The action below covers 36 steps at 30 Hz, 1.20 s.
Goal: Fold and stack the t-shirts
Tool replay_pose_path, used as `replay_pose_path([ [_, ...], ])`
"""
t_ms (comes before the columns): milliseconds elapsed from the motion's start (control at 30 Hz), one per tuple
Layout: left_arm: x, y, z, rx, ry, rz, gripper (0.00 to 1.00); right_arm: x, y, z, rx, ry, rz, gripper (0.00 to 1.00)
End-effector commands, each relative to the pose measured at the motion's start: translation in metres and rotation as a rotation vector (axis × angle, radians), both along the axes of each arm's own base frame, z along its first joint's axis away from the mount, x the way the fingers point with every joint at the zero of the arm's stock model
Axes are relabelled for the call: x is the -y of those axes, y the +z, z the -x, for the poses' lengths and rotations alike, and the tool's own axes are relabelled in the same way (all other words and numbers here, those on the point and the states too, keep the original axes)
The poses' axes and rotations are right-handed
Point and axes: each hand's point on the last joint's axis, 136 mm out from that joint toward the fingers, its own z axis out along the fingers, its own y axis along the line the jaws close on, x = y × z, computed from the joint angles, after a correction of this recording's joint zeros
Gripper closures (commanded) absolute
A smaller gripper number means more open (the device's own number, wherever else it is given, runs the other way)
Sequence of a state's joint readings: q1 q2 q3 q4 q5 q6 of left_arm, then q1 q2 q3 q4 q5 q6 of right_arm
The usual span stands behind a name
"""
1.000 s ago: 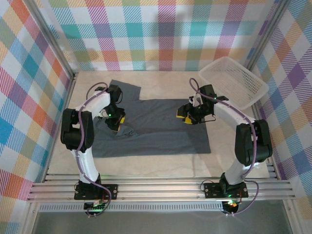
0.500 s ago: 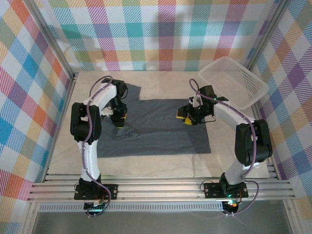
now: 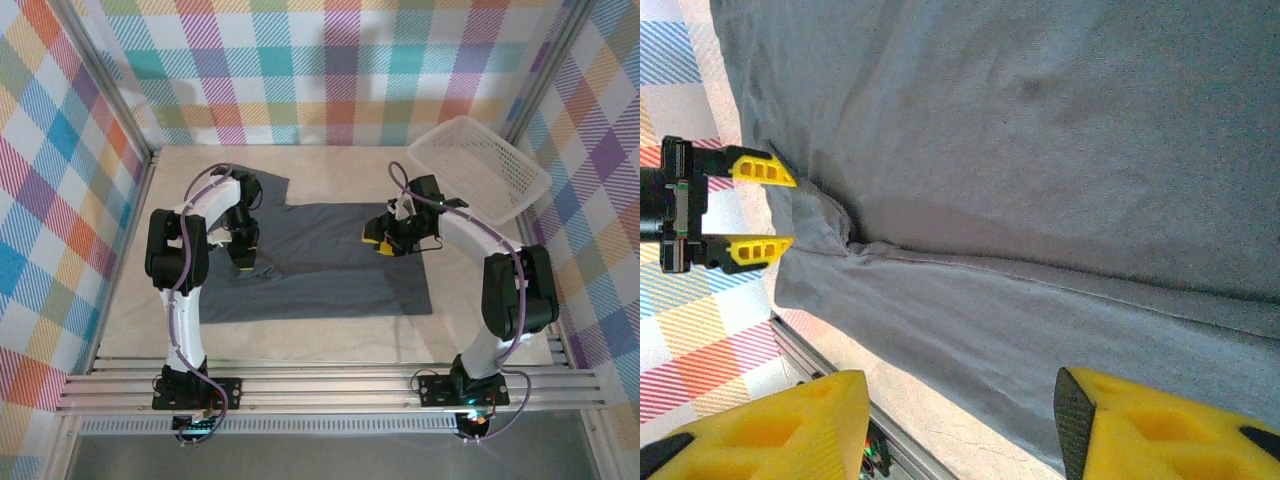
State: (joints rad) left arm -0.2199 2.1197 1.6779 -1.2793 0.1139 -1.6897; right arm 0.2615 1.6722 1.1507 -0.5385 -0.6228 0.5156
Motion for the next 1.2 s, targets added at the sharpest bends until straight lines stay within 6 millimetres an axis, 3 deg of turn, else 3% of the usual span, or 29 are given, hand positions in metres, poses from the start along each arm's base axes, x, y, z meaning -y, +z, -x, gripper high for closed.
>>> replay_pose_path([
  [0,-0.006,-0.001,-0.006,0.023,0.021,-0.017,0.35,-0.003,0.002,0.0,-0.004,0.005,-0.03,0.48],
  [133,-0.009,0.002,-0.007,-0.014,0.011,-0.028,0.34,-0.003,0.0,0.0,-0.007,0.007,-0.03,0.48],
  [500,-0.01,-0.009,0.013,-0.092,0.014,-0.034,0.46,-0.003,0.0,-0.001,-0.005,0.005,-0.028,0.48],
  [667,-0.012,-0.009,0.012,-0.087,0.013,-0.046,0.74,-0.003,-0.001,-0.001,-0.007,0.007,-0.028,0.49],
  [900,-0.014,0.0,0.007,-0.048,-0.001,-0.058,0.88,-0.003,-0.003,0.001,-0.01,0.009,-0.024,0.49],
  [1000,-0.012,0.004,0.004,-0.037,-0.03,-0.059,1.0,-0.002,-0.003,0.0,-0.01,0.011,-0.023,0.49],
  [1167,-0.005,0.015,-0.008,0.0,-0.152,-0.067,1.0,-0.003,-0.003,-0.001,-0.009,0.011,-0.024,0.49],
])
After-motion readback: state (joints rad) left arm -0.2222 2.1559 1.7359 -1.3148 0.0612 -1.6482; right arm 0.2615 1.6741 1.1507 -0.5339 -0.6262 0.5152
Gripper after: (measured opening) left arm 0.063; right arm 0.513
